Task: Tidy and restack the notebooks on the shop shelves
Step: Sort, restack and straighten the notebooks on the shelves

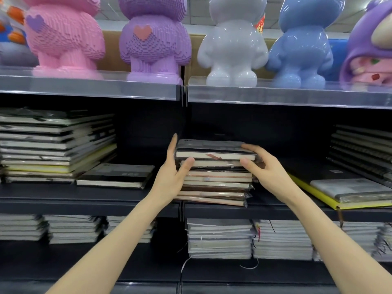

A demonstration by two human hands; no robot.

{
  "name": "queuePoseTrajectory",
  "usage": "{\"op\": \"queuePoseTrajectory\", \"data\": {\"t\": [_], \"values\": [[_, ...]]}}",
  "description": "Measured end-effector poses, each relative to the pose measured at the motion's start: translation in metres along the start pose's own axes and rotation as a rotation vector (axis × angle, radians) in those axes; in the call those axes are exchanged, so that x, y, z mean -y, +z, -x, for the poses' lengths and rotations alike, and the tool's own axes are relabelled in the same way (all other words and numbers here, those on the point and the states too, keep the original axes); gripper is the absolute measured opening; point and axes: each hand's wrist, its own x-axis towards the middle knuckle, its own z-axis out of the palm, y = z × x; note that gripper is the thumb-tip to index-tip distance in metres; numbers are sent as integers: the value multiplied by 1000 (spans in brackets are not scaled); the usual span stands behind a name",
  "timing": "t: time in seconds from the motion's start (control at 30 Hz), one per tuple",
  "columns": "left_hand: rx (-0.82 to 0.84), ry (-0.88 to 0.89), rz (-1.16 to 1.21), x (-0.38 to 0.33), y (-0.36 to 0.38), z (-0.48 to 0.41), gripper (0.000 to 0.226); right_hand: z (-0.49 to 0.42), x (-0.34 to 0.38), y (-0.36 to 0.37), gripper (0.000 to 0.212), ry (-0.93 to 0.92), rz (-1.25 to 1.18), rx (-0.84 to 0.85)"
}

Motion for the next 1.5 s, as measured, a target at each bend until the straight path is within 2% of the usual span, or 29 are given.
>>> {"op": "queuePoseTrajectory", "data": {"t": [0.13,0.23,0.3,0.4,0.43,0.53,0.63,0.73,0.8,0.93,1.07,1.13,1.17,1.23,1.3,1.4,1.5], "values": [[-55,76,-55,8,1,-1,64,-1,-4,-1,39,-22,-25,-10],[-39,88,-4,12,1,-1,56,1,-6,-2,40,-28,-46,-2],[-40,68,56,12,-3,0,66,3,-5,0,42,-39,-38,0],[-87,21,137,11,-3,-4,101,6,-3,7,43,-65,-23,-54],[-102,0,155,11,0,-6,102,7,-3,11,40,-58,-71,-90],[-173,-24,146,11,10,-8,88,9,-6,29,34,-5,-272,-201],[-220,-21,137,14,13,-8,85,10,-5,44,32,7,-313,-275],[-251,-7,115,14,15,-7,87,9,-6,49,35,-4,-292,-340],[-267,9,98,15,17,-7,87,8,-8,53,29,-11,-253,-393],[-273,22,79,17,17,-6,76,7,-9,59,30,0,-191,-445],[-180,-18,39,11,7,-8,63,10,-3,44,44,45,-126,-346],[-115,-52,70,13,-4,-8,69,16,5,43,51,53,70,-414],[-98,-66,83,14,-13,-6,74,21,11,46,54,17,191,-507],[-116,-73,39,21,-36,2,78,34,30,63,50,-176,356,-713],[-163,-64,-57,37,-66,13,72,43,47,88,37,-415,426,-801],[-178,-36,-301,72,-118,25,55,45,75,142,24,-612,389,-628],[-88,-15,-606,111,-168,24,46,31,94,206,25,-551,434,-393]]}}
